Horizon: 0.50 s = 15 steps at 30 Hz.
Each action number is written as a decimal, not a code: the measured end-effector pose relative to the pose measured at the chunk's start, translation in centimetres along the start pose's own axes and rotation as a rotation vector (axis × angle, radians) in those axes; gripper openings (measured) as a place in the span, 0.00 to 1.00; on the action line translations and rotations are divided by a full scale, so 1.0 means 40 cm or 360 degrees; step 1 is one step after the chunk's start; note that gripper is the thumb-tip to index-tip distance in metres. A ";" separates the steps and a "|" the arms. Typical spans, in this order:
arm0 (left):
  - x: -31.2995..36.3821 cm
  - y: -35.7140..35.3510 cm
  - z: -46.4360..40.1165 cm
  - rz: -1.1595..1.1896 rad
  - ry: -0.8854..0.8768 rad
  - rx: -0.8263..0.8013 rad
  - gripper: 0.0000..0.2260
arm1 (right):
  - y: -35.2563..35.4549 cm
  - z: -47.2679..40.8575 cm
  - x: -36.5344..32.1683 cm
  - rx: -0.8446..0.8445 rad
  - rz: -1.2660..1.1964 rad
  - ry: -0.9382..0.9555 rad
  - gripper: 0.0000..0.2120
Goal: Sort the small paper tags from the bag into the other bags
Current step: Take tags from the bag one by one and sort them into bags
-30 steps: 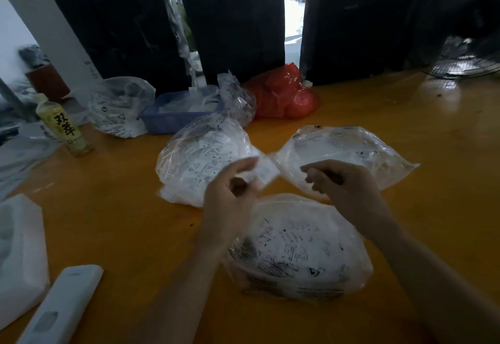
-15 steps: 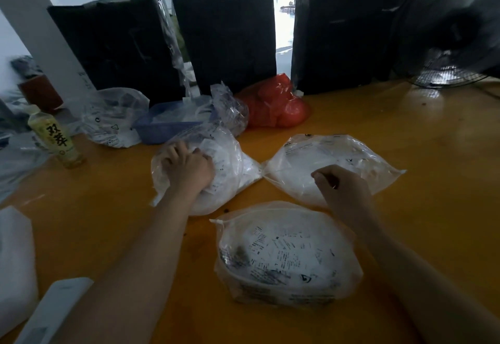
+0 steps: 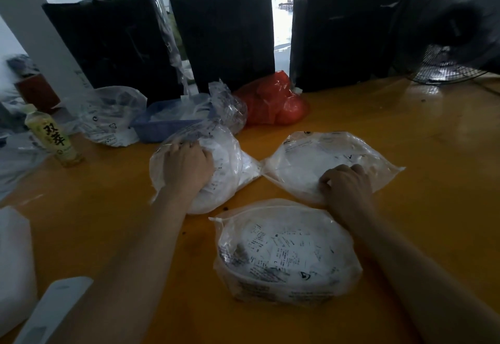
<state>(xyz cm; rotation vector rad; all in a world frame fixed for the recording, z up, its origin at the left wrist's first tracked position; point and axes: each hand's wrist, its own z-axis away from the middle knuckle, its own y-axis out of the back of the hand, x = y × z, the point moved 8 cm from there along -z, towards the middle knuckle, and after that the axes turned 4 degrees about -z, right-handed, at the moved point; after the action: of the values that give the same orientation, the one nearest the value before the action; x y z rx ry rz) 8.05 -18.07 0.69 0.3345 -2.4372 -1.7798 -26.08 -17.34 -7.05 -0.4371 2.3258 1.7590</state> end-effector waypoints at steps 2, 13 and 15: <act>0.009 0.041 0.038 0.0033 -0.0016 0.0180 0.22 | 0.007 -0.001 0.004 0.0052 -0.0064 -0.0029 0.09; 0.177 0.084 0.275 0.1201 -0.0527 0.0431 0.17 | 0.001 0.011 -0.045 -0.0037 0.0034 0.0119 0.10; 0.192 0.034 0.303 0.1384 -0.0511 0.0208 0.16 | 0.026 0.014 -0.036 0.0139 -0.0057 0.0061 0.08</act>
<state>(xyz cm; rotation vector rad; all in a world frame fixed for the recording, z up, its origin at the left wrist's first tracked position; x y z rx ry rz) -2.14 -8.25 -2.09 -0.9276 -2.3024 -1.3330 -25.12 -16.39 -5.80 -0.4989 2.3947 1.6398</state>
